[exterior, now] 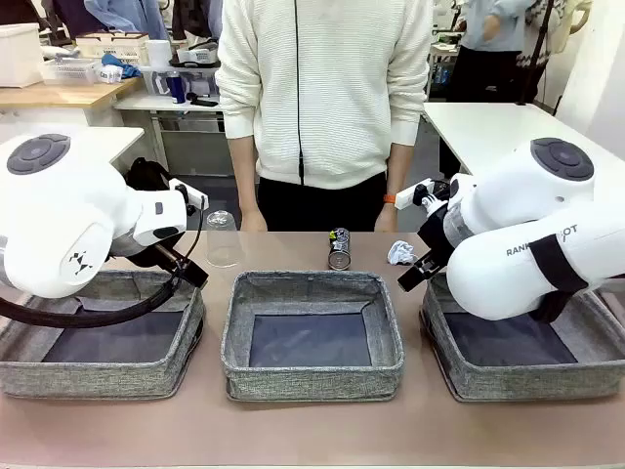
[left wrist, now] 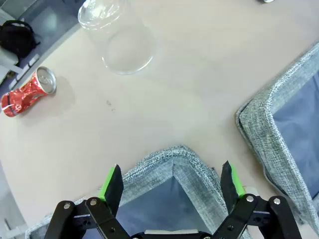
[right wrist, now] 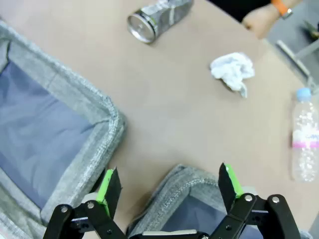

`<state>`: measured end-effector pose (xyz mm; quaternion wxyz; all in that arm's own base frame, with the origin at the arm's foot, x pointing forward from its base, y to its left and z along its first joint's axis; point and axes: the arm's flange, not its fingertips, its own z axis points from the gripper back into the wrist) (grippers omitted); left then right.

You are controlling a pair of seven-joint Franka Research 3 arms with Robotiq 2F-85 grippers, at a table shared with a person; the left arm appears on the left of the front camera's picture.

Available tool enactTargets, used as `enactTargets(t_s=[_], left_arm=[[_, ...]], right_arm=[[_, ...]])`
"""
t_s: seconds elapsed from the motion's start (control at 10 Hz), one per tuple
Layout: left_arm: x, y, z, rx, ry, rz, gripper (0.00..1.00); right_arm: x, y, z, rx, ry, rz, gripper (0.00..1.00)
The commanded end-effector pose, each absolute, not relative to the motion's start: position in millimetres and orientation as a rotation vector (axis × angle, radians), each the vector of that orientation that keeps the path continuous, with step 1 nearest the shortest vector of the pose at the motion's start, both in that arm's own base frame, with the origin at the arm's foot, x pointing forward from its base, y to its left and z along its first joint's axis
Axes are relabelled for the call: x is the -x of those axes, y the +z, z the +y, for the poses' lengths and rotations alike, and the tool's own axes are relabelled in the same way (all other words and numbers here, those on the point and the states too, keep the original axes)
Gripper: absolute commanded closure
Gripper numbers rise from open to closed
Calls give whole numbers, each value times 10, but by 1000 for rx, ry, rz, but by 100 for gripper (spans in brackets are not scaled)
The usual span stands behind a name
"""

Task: Sort the waste into the appropriate baskets.
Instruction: Pick up the waste item pointed out by the person.

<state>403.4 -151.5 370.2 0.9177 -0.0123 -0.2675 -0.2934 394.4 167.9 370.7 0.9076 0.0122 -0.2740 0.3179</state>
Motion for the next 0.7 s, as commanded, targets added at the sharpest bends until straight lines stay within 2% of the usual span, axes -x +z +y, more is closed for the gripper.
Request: enactTargets(t_s=[0.0, 0.6], left_arm=[[-4034, 3702, -1516, 25, -603, -550, 0], [-4034, 3702, -1516, 25, -603, -550, 0]], right_arm=[[-3944, 3709, 1680, -25, 656, -566, 0], [-3944, 3709, 1680, -25, 656, -566, 0]])
